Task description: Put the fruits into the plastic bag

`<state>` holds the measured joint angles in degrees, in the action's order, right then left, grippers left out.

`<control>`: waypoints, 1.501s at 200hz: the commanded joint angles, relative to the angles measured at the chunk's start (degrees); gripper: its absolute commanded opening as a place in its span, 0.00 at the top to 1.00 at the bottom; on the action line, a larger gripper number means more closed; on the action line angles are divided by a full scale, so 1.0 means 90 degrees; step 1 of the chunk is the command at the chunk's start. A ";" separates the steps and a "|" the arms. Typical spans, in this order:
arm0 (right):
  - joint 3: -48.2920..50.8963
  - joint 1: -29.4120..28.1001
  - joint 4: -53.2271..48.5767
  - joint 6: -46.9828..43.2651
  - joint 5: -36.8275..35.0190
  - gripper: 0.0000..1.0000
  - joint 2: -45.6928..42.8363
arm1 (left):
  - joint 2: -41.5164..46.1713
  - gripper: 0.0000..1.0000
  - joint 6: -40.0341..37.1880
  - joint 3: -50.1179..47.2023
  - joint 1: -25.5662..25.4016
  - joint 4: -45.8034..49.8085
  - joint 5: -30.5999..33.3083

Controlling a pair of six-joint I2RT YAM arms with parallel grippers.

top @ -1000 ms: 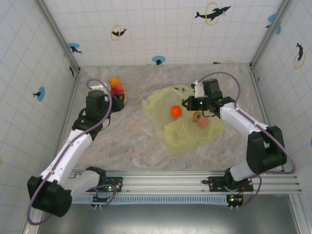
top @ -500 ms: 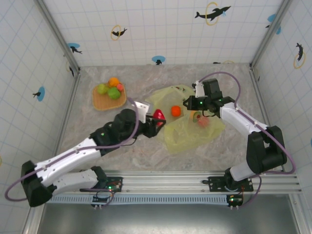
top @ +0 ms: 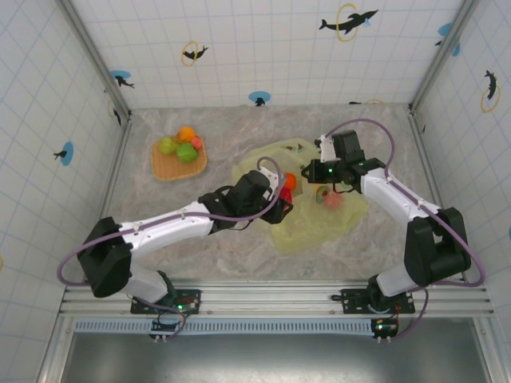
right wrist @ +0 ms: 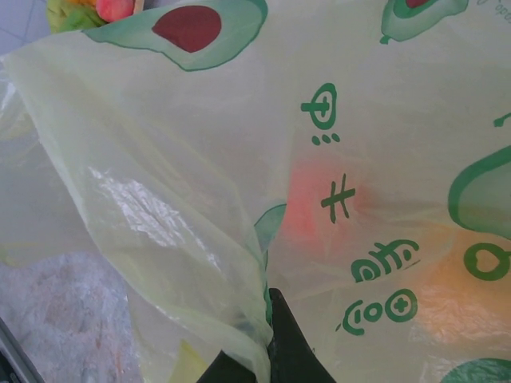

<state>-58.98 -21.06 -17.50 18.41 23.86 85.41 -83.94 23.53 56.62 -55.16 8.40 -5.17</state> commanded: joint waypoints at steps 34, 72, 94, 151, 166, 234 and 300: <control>-0.0601 -0.0033 -0.0740 -0.0549 -0.0114 1.00 0.0045 | -0.0631 0.46 -0.0152 0.0169 0.0459 -0.0355 -0.0288; -0.0892 -0.0033 -0.1011 -0.0762 -0.0059 1.00 0.0246 | -0.0720 0.47 -0.0098 0.0059 0.0645 -0.0419 0.0200; -0.1001 -0.0037 -0.1071 -0.0823 0.0118 1.00 0.0285 | -0.0922 0.47 -0.0421 0.0097 0.0640 -0.0475 0.0517; -0.1297 -0.0056 -0.1764 -0.1533 -0.0043 1.00 0.0375 | -0.1537 0.47 -0.0822 0.0343 0.0689 -0.0937 0.0659; -0.1204 -0.0065 -0.1601 -0.1439 0.0221 1.00 0.0321 | -0.1679 0.47 -0.1099 0.0389 0.0683 -0.1097 0.0226; -0.0813 -0.0076 -0.0732 -0.0715 0.1032 1.00 0.0135 | -0.2341 0.44 -0.1613 0.0703 0.0670 -0.1499 -0.1030; -0.0459 -0.0077 -0.0247 -0.0313 0.1243 1.00 0.0061 | -0.2791 0.43 -0.1476 0.0799 0.0680 -0.2156 -0.0068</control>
<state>-64.23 -21.08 -22.28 13.98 31.38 88.07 -107.26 10.46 62.48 -49.12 -6.31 -10.48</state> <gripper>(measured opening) 0.041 0.575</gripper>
